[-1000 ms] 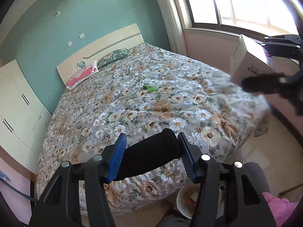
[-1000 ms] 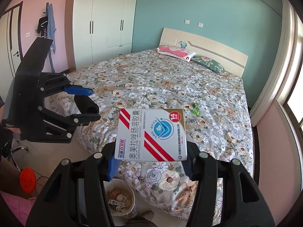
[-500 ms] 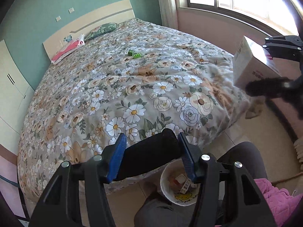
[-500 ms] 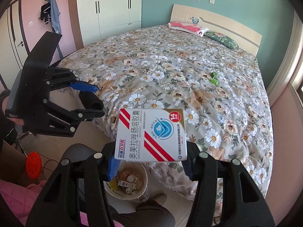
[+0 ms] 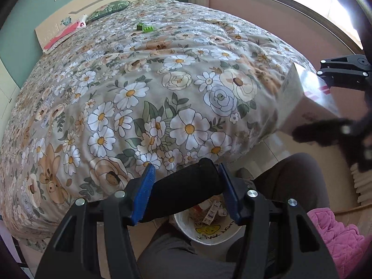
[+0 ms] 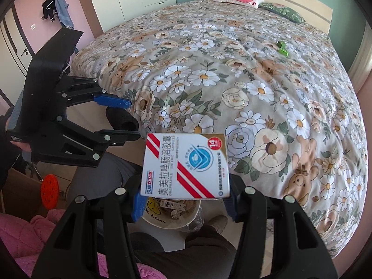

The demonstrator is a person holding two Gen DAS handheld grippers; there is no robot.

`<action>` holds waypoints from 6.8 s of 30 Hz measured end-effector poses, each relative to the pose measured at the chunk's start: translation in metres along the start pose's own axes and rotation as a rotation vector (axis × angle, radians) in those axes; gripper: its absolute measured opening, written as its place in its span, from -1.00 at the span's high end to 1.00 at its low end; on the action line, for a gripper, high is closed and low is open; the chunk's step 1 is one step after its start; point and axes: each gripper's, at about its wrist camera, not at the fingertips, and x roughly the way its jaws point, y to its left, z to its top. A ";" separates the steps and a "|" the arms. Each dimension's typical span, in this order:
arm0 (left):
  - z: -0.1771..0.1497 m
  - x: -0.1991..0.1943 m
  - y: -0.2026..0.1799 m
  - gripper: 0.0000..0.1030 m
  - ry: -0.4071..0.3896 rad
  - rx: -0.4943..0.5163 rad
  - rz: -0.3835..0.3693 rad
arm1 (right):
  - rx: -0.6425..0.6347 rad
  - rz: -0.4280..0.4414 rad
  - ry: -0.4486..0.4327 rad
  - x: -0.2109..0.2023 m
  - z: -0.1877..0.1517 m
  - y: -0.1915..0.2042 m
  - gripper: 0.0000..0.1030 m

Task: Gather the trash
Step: 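Carry the medicine box and black cylinder with both tools over the bin, then open both tools to drop the box and cylinder into the bin, then move both open tools back toward the green blocks on the bed, then grasp the green cube with the left tool while the right tool grasps the green brick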

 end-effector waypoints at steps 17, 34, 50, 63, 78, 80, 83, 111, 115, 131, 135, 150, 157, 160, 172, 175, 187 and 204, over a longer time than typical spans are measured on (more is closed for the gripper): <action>-0.055 0.115 -0.012 -0.12 0.170 -0.051 -0.098 | 0.053 0.081 0.212 0.120 -0.063 0.001 -0.06; -0.116 0.232 -0.013 -0.12 0.368 -0.130 -0.129 | 0.077 0.110 0.456 0.259 -0.125 0.009 -0.06; -0.147 0.317 -0.005 -0.13 0.514 -0.226 -0.112 | 0.128 0.125 0.619 0.348 -0.158 0.011 -0.07; -0.155 0.343 -0.006 -0.50 0.580 -0.244 -0.084 | 0.098 0.085 0.645 0.372 -0.170 0.012 -0.26; -0.158 0.332 -0.013 -0.50 0.573 -0.241 -0.072 | 0.113 0.069 0.618 0.359 -0.168 0.017 -0.30; -0.159 0.328 -0.013 -0.51 0.573 -0.255 -0.078 | 0.126 0.066 0.610 0.353 -0.165 0.018 -0.30; -0.159 0.316 -0.015 -0.51 0.563 -0.268 -0.071 | 0.148 0.060 0.597 0.341 -0.163 0.014 -0.30; -0.079 0.094 -0.031 -0.71 0.185 -0.167 0.039 | -0.079 -0.135 0.280 0.108 -0.121 0.029 -0.36; -0.057 0.050 -0.028 -0.72 0.111 -0.159 0.055 | -0.104 -0.190 0.213 0.067 -0.112 0.028 -0.37; 0.032 -0.104 -0.040 -0.77 -0.145 0.034 0.226 | -0.150 -0.385 -0.058 -0.120 -0.040 0.008 -0.44; 0.053 -0.126 -0.036 -0.77 -0.167 0.034 0.215 | -0.163 -0.413 -0.119 -0.157 -0.015 0.005 -0.48; 0.149 -0.161 -0.013 -0.77 -0.219 0.061 0.232 | -0.135 -0.382 -0.198 -0.221 0.073 -0.037 -0.48; 0.201 -0.145 0.006 -0.77 -0.209 0.054 0.236 | -0.111 -0.368 -0.206 -0.217 0.113 -0.066 -0.51; 0.223 -0.131 0.017 -0.77 -0.208 0.049 0.248 | -0.103 -0.361 -0.206 -0.205 0.132 -0.083 -0.51; 0.306 0.002 0.082 -0.77 -0.136 0.017 0.197 | -0.035 -0.236 -0.127 -0.068 0.199 -0.192 -0.53; 0.330 0.048 0.103 -0.77 -0.098 0.013 0.181 | -0.027 -0.221 -0.094 -0.020 0.218 -0.225 -0.53; 0.446 0.169 0.171 -0.77 -0.044 -0.015 0.133 | -0.006 -0.163 -0.059 0.099 0.309 -0.334 -0.53; 0.531 0.319 0.212 -0.77 -0.013 0.093 0.172 | -0.101 -0.131 -0.020 0.240 0.374 -0.411 -0.53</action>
